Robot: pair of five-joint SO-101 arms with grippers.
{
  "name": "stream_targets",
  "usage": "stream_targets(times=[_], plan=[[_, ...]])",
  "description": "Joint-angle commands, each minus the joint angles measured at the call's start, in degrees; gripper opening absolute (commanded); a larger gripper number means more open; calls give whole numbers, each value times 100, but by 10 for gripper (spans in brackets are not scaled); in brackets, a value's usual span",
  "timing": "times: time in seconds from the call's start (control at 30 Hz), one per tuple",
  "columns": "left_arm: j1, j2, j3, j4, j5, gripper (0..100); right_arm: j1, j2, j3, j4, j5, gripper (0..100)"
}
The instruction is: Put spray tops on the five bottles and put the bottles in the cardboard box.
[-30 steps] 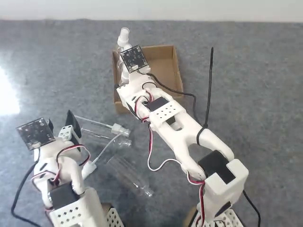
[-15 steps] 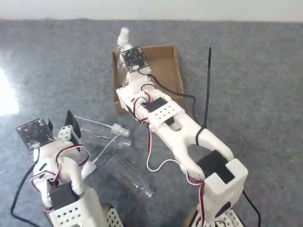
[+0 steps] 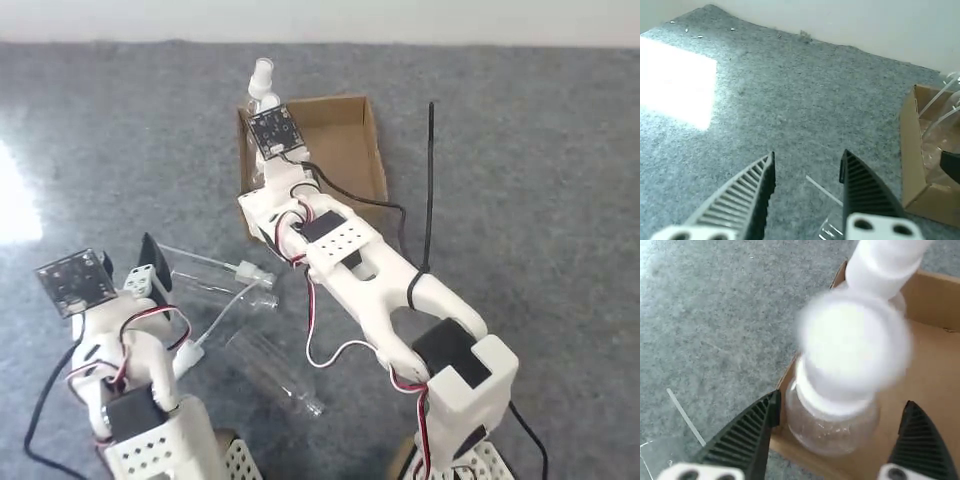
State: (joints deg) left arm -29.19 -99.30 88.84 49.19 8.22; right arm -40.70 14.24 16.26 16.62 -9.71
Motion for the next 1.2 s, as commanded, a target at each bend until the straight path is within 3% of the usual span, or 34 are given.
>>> stream_targets(times=[0.0,0.77,1.17], plan=[[-26,-62,-13,-158,53,201,-31,-198,-360,31,-53,320],[-26,-62,-13,-158,53,201,-57,-822,-396,1051,-53,322],[-35,-62,-13,-167,44,202,-57,-1877,-369,2413,-53,320]])
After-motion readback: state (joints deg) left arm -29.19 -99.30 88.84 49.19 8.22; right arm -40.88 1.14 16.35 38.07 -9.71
